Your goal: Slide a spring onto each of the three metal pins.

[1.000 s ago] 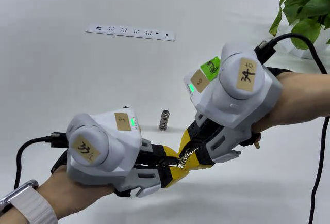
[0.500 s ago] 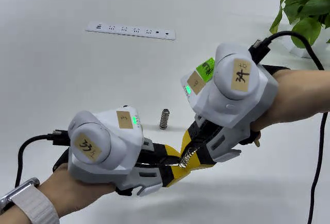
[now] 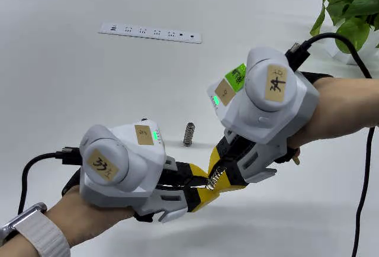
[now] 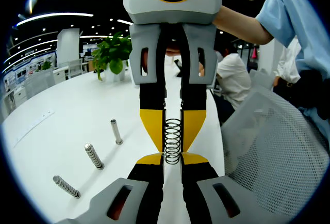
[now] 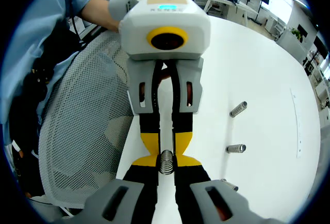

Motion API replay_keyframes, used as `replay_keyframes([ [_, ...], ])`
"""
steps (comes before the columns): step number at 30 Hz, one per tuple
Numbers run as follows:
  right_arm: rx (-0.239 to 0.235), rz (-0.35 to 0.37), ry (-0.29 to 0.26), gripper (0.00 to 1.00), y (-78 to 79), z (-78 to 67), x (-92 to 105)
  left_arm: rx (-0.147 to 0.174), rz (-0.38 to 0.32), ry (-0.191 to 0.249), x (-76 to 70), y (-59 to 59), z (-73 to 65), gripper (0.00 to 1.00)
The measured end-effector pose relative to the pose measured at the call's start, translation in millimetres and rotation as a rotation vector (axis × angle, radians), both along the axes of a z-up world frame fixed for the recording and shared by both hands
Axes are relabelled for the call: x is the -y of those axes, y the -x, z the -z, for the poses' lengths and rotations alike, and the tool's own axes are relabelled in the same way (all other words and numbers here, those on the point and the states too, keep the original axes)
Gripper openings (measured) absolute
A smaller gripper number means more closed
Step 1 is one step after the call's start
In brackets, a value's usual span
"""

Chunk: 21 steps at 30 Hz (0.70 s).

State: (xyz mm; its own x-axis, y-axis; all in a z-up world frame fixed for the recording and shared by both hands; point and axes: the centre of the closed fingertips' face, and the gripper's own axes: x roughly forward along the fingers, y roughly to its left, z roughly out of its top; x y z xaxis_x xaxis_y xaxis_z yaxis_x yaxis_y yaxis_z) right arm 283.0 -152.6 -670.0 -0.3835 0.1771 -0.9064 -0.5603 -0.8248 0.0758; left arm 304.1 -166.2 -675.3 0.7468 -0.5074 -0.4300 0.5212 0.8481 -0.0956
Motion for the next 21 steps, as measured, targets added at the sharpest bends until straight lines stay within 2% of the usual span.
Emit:
replay_keyframes([
  [3,0.002,0.002,-0.004,0.12,-0.8,-0.4,-0.7,0.004,-0.020,-0.019,-4.9,-1.3,1.6,0.21],
  [9,0.006,0.008,-0.011,0.12,-4.1,-0.9,-2.5,0.005,-0.065,-0.027,-16.3,-0.2,3.2,0.34],
  [21,0.017,0.017,-0.015,0.12,-11.7,0.5,-4.4,-0.013,-0.191,-0.029,-52.3,16.0,5.7,0.58],
])
